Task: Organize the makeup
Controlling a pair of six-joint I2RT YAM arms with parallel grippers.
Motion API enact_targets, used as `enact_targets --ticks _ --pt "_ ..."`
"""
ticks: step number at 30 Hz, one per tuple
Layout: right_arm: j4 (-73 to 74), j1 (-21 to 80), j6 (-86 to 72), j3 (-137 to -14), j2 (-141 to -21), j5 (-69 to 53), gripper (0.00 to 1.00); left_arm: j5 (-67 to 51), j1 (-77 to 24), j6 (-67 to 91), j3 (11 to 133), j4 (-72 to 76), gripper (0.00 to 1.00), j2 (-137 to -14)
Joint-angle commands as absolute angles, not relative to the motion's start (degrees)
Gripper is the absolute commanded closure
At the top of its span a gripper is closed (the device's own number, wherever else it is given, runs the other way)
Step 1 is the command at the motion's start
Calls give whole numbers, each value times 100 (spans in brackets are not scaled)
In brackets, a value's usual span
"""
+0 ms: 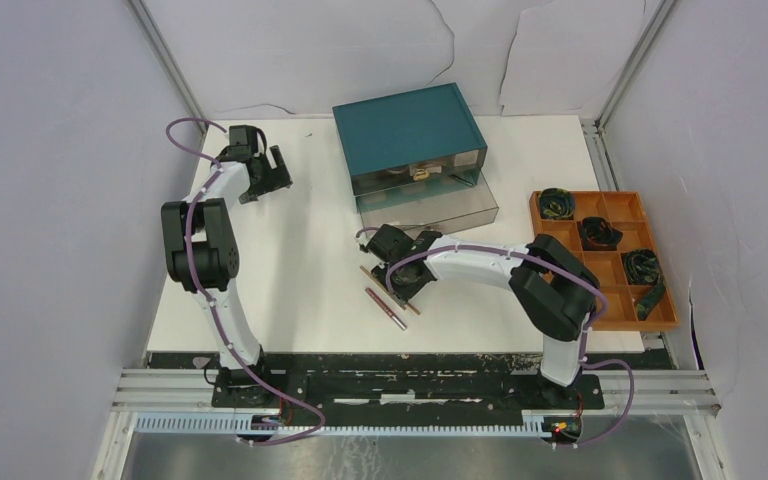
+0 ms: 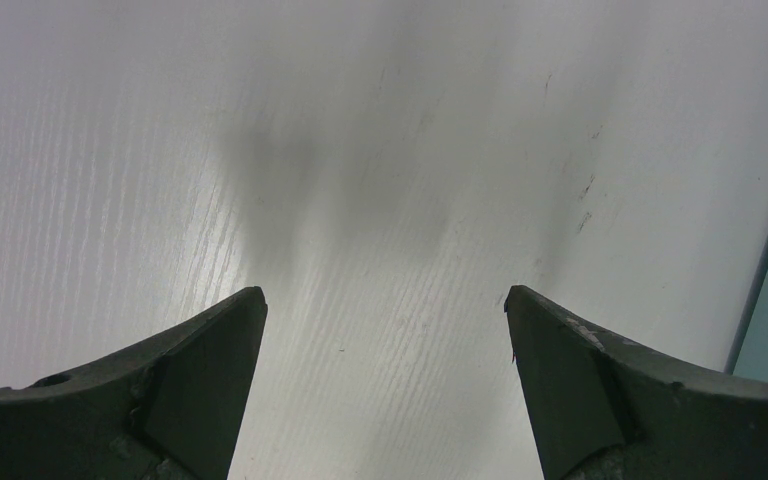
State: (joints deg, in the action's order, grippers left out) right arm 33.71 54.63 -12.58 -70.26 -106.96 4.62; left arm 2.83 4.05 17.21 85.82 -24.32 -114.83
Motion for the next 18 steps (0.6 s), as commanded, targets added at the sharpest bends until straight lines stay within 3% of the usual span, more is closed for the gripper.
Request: enact_targets --ticks 1,18 --pt "3322 5429 -1181 -7088 -11017 743 53 240 412 1529 8587 -2320 3 -11350" --pt "3497 5219 -1038 -7418 -11343 951 57 265 410 1521 8586 -2316 4 -11355"
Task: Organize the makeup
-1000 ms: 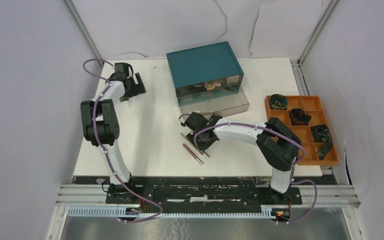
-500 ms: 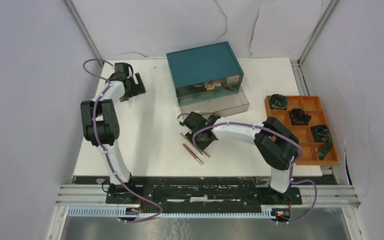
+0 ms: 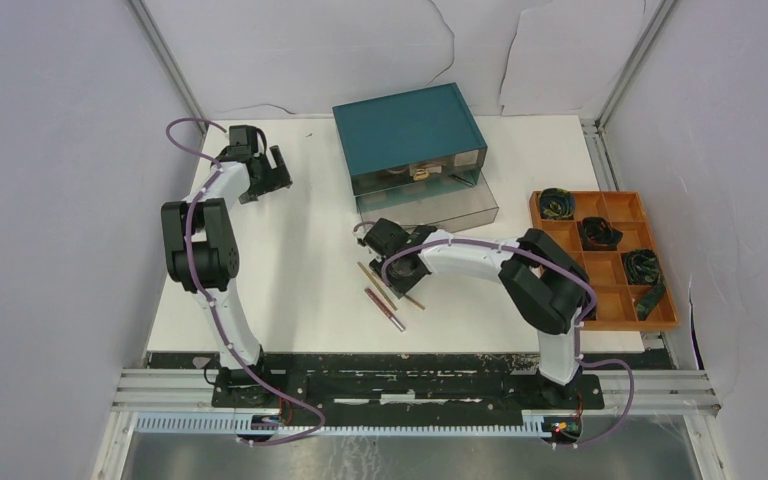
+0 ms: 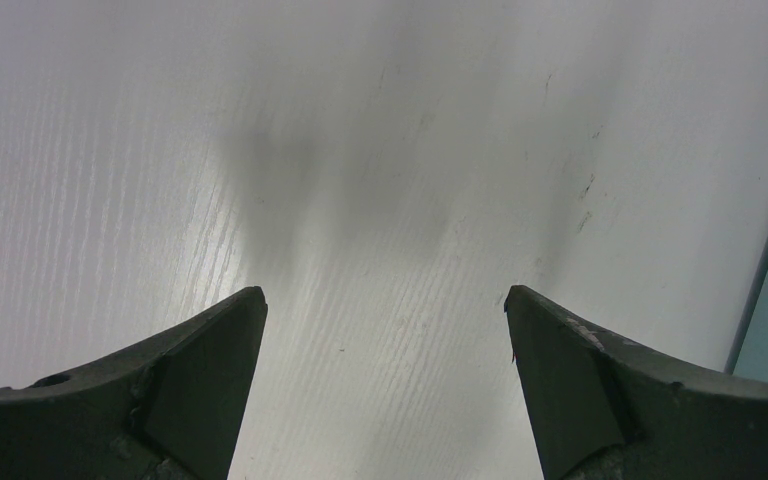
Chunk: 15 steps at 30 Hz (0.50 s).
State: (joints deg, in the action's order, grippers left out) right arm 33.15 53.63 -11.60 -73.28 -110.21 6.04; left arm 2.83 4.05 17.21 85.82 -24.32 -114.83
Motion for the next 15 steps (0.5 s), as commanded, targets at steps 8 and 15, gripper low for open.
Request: enact_targets --ticks 8,15 --pt "3547 5091 -928 -7382 -11324 759 65 274 405 1521 8592 -2312 4 -11363" --pt "3477 5089 -976 -6988 -11105 472 95 256 410 1529 8604 -2318 4 -11397"
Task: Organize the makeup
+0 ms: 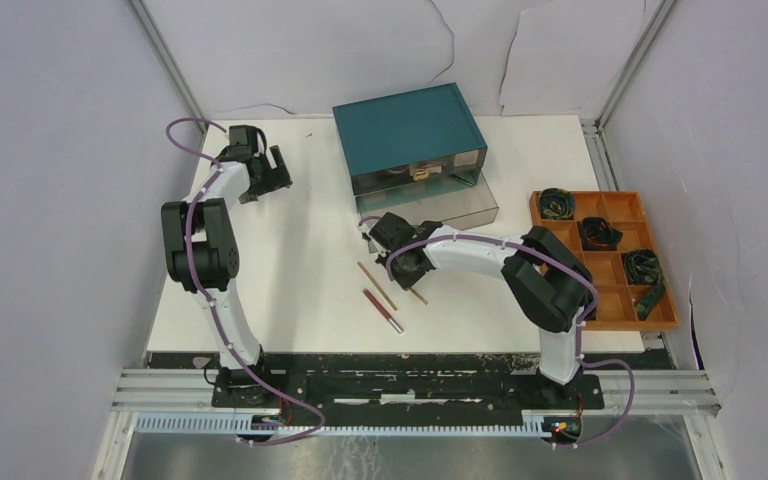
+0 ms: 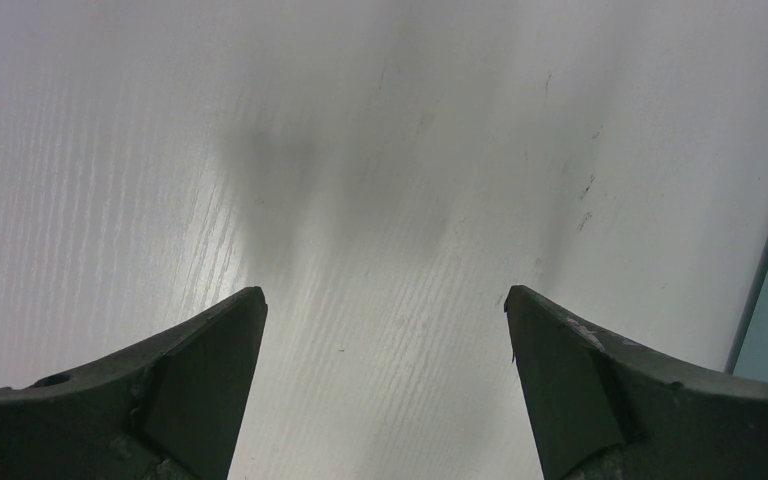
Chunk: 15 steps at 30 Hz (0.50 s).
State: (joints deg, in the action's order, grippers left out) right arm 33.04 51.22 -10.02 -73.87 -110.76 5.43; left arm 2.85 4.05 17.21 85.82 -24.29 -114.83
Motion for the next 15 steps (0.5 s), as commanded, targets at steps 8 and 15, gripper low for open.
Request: enact_targets --ticks 8,15 --pt "4273 5084 -673 -7815 -10354 684 99 251 413 1538 8604 -2313 4 -11367" --pt "4603 4890 -603 -9065 -9922 1100 99 266 413 1552 8578 -2307 4 -11351"
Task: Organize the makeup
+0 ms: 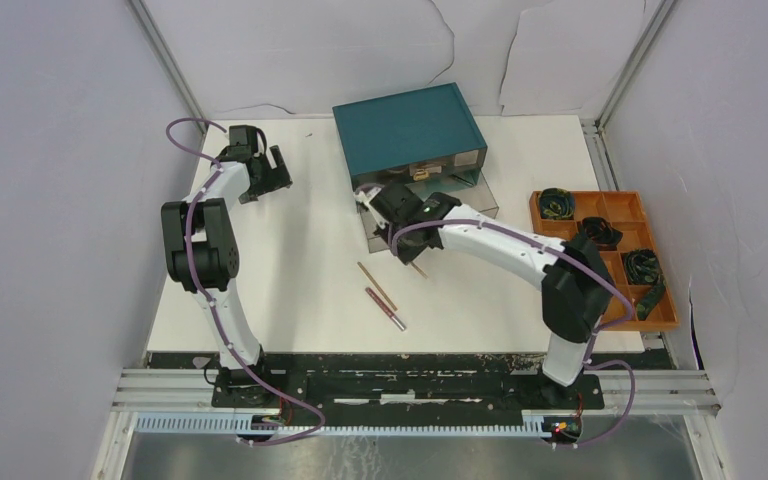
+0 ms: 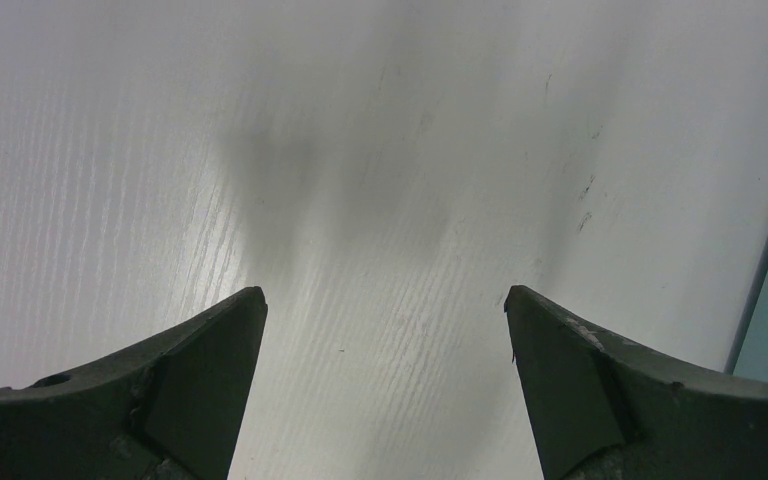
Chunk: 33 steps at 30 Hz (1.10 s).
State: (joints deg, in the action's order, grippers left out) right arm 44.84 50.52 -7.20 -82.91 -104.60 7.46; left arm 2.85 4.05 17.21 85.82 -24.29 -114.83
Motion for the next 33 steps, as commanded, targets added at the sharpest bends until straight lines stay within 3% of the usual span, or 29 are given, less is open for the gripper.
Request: enact_targets --ticks 1,12,19,21,27,33 --pt "4611 4810 -579 -9200 -9960 1128 99 268 413 1546 8578 -2311 4 -11351" --pt "4673 3896 128 -10675 -11436 1259 99 273 407 1529 8622 -2320 4 -11357" --pt "4745 3620 267 -11206 -11838 1571 56 277 413 1512 8668 -2347 3 -11411" --pt "4717 3622 260 -11120 -11685 1565 51 267 413 1512 8695 -2355 4 -11445" --pt "4841 3757 -131 -10737 -11037 1173 50 264 412 1512 8723 -2364 4 -11483" --pt "4768 4790 -683 -9809 -10626 921 50 291 410 1518 8672 -2362 4 -11468"
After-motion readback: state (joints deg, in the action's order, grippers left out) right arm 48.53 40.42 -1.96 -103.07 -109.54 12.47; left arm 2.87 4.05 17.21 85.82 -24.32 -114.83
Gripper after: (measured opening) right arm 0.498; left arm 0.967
